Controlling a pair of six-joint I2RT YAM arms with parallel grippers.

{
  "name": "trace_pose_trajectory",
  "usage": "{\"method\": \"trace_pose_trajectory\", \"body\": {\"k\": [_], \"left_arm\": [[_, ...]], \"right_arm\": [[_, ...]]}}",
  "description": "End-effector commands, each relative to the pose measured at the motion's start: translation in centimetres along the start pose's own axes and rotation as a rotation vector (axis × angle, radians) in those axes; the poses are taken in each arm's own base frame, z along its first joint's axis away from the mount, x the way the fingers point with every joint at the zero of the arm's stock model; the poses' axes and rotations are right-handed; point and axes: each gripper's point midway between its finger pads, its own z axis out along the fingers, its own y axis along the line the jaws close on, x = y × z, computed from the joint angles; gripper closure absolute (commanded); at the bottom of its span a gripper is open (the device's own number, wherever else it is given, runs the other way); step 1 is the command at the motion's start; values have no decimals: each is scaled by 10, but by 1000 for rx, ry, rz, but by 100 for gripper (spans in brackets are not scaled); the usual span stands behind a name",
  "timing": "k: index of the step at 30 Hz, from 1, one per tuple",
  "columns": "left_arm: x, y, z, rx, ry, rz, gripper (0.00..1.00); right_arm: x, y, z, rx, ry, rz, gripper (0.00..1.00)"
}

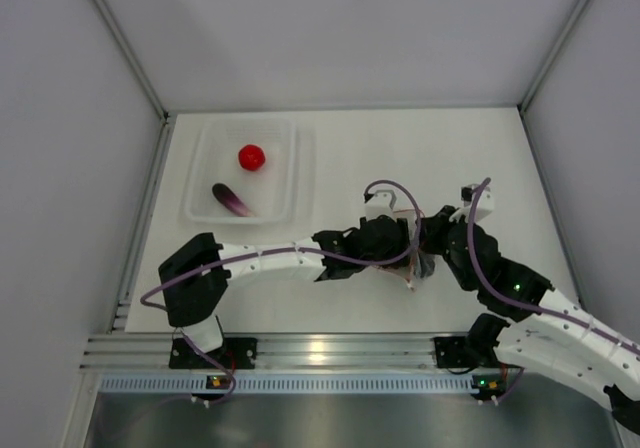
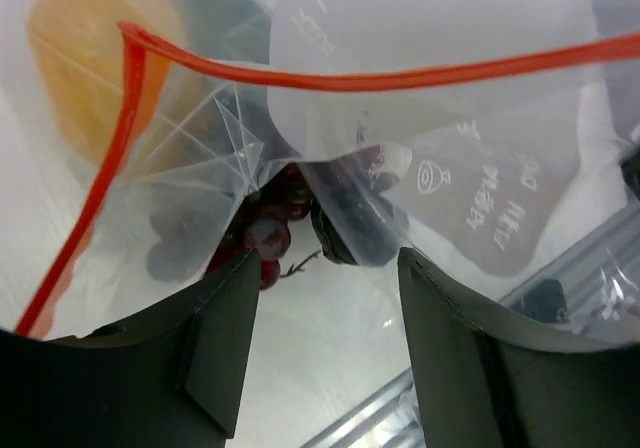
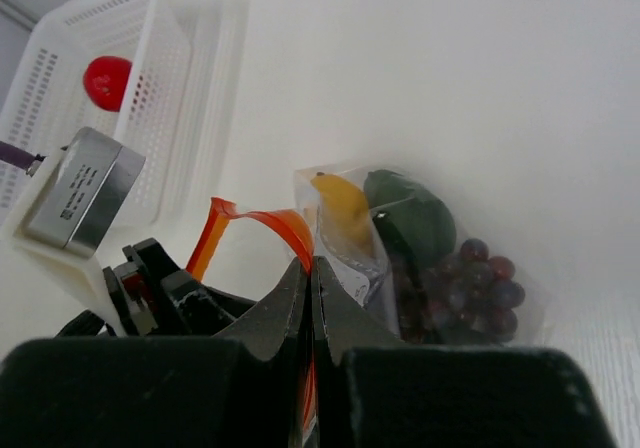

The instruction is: Open the zip-top bag and remove the fake food

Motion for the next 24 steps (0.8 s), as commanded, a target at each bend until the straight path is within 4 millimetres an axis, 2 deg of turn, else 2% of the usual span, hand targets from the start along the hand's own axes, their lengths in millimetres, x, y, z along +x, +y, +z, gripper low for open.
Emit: {"method": "trace_pose_trajectory", "body": {"k": [1, 5, 10, 13, 18, 24], "left_arm": [[-14, -18, 15, 21, -47, -34, 38], [-8, 23, 26, -161, -86, 7, 38], [-12, 44, 25, -250, -112, 75, 33], [-13, 38, 22, -218, -85, 148, 23], [-6, 28, 22, -166, -35, 240, 24], [9, 6, 25, -52, 51, 394, 24]], "right_arm": [[2, -24, -3, 84, -24, -5, 100], [3, -29, -8, 73, -35, 18, 100], [9, -29, -10, 67, -2, -9, 100], [12, -32, -10, 73, 8, -25, 100], [8, -24, -15, 19, 12, -38, 100], [-5, -9, -21, -27, 45, -114, 100]]}}
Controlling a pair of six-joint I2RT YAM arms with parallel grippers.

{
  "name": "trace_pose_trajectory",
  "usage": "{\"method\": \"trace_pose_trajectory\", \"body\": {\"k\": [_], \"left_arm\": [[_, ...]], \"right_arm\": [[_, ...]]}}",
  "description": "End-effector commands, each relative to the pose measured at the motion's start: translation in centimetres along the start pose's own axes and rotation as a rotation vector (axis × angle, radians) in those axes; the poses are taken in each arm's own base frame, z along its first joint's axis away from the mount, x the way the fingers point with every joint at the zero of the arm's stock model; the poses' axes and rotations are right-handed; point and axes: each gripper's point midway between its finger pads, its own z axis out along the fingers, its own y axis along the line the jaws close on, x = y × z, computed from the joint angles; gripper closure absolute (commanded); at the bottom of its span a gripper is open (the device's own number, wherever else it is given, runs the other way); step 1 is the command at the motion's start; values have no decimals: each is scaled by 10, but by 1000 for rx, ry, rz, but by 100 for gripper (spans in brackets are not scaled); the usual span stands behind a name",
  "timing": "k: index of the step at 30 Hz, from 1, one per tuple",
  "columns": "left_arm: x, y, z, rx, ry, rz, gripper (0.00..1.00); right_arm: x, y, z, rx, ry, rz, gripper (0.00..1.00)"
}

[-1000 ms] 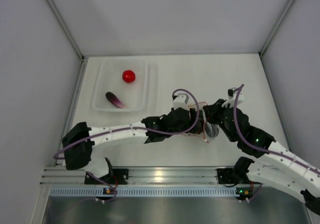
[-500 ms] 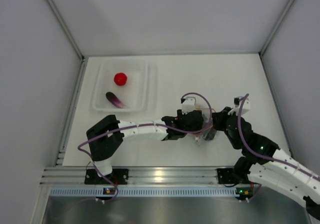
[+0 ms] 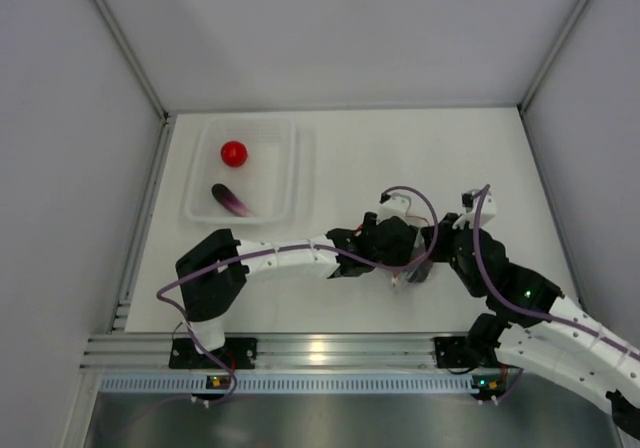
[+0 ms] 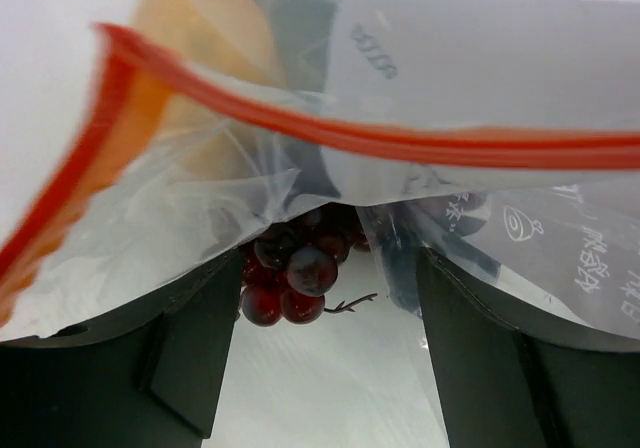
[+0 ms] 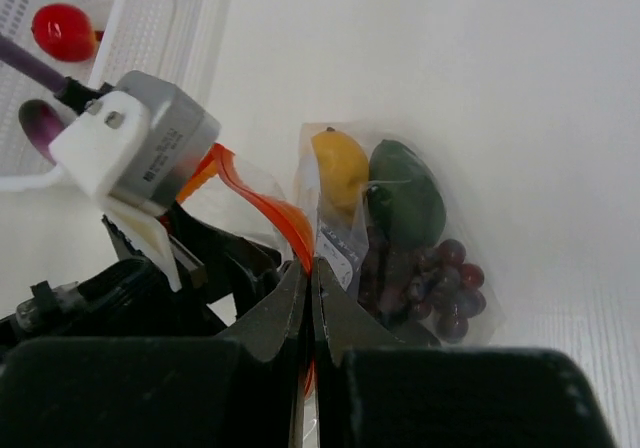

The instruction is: Open the zip-top bag and remove the fake food

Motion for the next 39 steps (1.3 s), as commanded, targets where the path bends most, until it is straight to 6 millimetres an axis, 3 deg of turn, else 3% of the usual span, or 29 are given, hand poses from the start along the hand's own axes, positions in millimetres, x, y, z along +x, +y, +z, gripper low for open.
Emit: {"method": "trace_pose_trajectory", "body": {"k": [1, 10, 17, 22, 30, 35, 39], "left_arm": [[-5, -28, -7, 110, 12, 129, 24], [-7, -41, -29, 161, -37, 289, 20], [2, -61, -28, 284, -34, 419, 11], [5, -77, -13, 360, -86, 483, 11], [4, -74, 20, 282, -136, 503, 12], [17, -75, 40, 261, -107, 503, 13], [23, -72, 39, 267, -91, 498, 14]], "right_arm": [[-25, 11, -12, -36, -6, -47, 100], [-40, 9, -31, -51, 18, -133, 100], [-23, 5, -38, -88, 83, -188, 100], [-14, 10, -40, -146, 83, -156, 100], [3, 7, -32, -128, 123, -154, 100], [3, 9, -29, -126, 117, -143, 100], [1, 2, -28, -87, 110, -153, 100]]}}
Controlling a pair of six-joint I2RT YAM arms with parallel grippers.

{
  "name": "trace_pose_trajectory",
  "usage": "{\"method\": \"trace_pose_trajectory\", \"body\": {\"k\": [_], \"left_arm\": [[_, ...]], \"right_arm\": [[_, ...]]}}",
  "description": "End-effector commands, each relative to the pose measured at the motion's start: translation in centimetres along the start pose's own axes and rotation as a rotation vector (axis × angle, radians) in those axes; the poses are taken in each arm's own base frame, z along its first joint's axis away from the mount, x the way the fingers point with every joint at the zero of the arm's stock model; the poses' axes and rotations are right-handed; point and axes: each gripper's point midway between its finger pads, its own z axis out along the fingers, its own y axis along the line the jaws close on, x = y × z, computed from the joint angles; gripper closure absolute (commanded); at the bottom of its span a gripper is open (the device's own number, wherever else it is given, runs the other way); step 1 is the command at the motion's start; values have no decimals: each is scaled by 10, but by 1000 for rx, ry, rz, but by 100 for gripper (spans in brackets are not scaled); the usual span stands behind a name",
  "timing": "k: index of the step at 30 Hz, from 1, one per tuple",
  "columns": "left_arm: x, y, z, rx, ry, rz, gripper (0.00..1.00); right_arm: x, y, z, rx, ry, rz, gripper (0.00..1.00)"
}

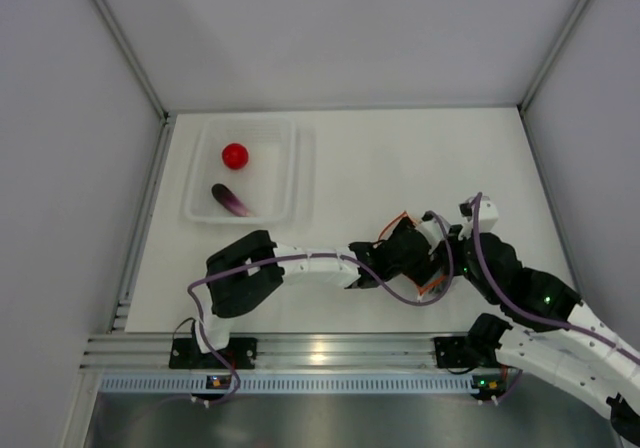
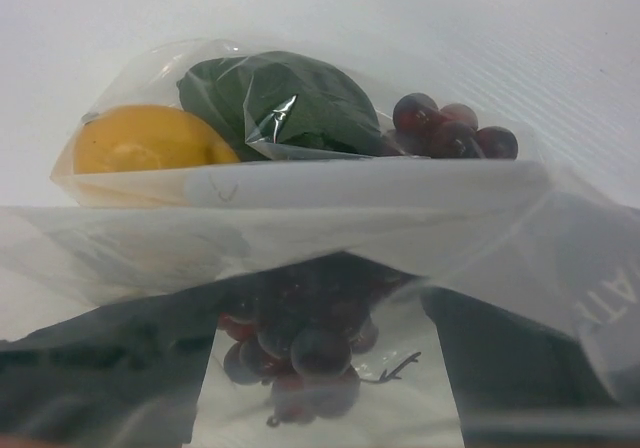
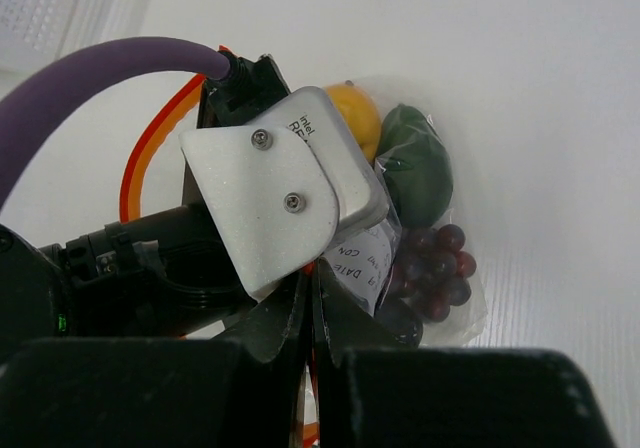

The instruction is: Open the zip-top bag and remove the fake food

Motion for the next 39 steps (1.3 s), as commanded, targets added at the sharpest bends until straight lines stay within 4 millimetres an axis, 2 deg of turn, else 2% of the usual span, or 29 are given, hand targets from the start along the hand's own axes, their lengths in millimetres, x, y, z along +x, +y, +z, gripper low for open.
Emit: {"method": "trace_pose_trajectory", "body": {"k": [1, 7, 12, 20, 26, 33, 39], "left_arm": [[2, -16, 0, 44, -4, 58, 13], [4, 1, -18, -17, -11, 47, 10], [0, 2, -31, -3, -20, 35, 8], [15, 6, -29, -12, 23, 55, 3], [31, 5, -14, -23, 74, 59, 2], [52, 3, -1, -14, 144, 65, 5], [55, 4, -9, -11, 168, 43, 7]], "right_arm": [[-21, 18, -1, -63, -62, 52, 100], [-21, 15, 0, -49, -59, 30, 100], [-25, 16, 1, -44, -63, 19, 100], [-26, 22, 3, -68, -62, 16, 100], [-26, 31, 4, -110, -58, 25, 100], [-25, 33, 6, -115, -51, 20, 100], [-27, 24, 7, -59, -57, 11, 100]]}}
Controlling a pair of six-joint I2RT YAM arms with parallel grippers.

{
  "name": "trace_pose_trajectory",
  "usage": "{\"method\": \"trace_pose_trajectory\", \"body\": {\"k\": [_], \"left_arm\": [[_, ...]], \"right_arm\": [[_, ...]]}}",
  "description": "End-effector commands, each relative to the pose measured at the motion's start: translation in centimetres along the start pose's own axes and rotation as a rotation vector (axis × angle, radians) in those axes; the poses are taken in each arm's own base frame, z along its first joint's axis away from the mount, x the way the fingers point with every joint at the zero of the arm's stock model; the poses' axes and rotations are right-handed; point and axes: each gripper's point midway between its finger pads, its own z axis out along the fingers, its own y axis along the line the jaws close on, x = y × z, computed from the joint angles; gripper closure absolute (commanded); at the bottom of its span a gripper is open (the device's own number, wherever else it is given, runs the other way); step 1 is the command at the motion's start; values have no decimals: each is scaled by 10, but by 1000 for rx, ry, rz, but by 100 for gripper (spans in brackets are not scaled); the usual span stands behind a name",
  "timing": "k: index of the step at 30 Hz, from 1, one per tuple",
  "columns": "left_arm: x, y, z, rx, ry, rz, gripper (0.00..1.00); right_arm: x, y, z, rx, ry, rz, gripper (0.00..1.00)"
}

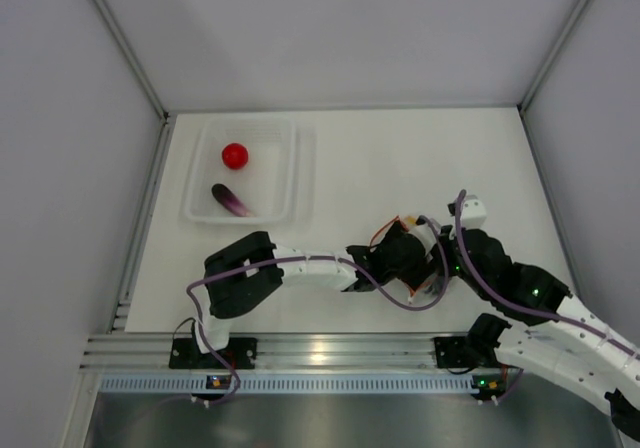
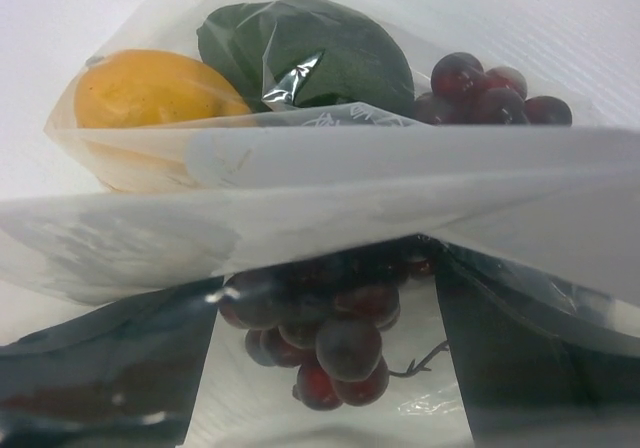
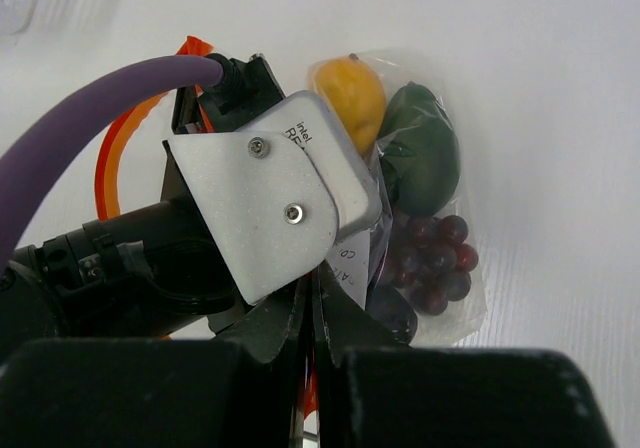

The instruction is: Open the zip-top bag and remove the fake food

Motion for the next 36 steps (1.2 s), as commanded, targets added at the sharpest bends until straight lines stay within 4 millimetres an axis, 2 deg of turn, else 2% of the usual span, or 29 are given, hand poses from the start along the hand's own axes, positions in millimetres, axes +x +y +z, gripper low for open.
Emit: {"method": "trace_pose_trajectory", "body": {"k": [1, 3, 5, 6, 7, 8, 11, 12, 13, 14, 17, 18, 21, 25, 29, 32, 36], "left_arm": [[35, -3, -5, 25, 128, 45, 9], [37, 0, -8, 21, 136, 36, 12], [39, 1, -9, 23, 139, 33, 23], [38, 2, -10, 23, 140, 32, 31], [39, 3, -10, 19, 139, 26, 50], [38, 4, -11, 16, 137, 22, 58], [33, 5, -16, 15, 128, -3, 71], [29, 4, -20, 25, 117, -9, 72], [18, 3, -29, 36, 93, -41, 79], [18, 3, -29, 36, 93, -42, 79], [1, 3, -41, 41, 53, -86, 100], [-10, 4, -49, 38, 26, -105, 100], [-25, 9, -62, 20, -21, -161, 100], [-39, 9, -75, 40, -61, -186, 100], [-45, 7, -85, 65, -86, -203, 100], [-61, 6, -96, 89, -141, -239, 100], [-74, 17, -113, 53, -196, -287, 100]], "right_arm": [[-38, 18, -3, -57, -117, 47, 100], [-37, 19, -1, -62, -113, 44, 100], [-36, 23, 0, -82, -111, 47, 100], [-34, 25, 1, -90, -107, 46, 100], [-33, 27, 2, -98, -107, 46, 100], [-32, 26, 3, -96, -104, 47, 100], [-31, 27, 5, -94, -104, 45, 100], [-31, 28, 7, -93, -100, 40, 100], [-32, 29, 9, -88, -91, 28, 100], [-32, 29, 9, -88, -91, 28, 100], [-34, 36, 13, -109, -99, 29, 100], [-32, 36, 16, -106, -94, 25, 100], [-28, 41, 23, -117, -90, 19, 100], [-24, 44, 30, -115, -72, 6, 100], [-30, 45, 32, -108, -85, -6, 100], [-31, 39, 39, -53, -76, -23, 100], [-22, 40, 46, -42, -39, -31, 100]]}}
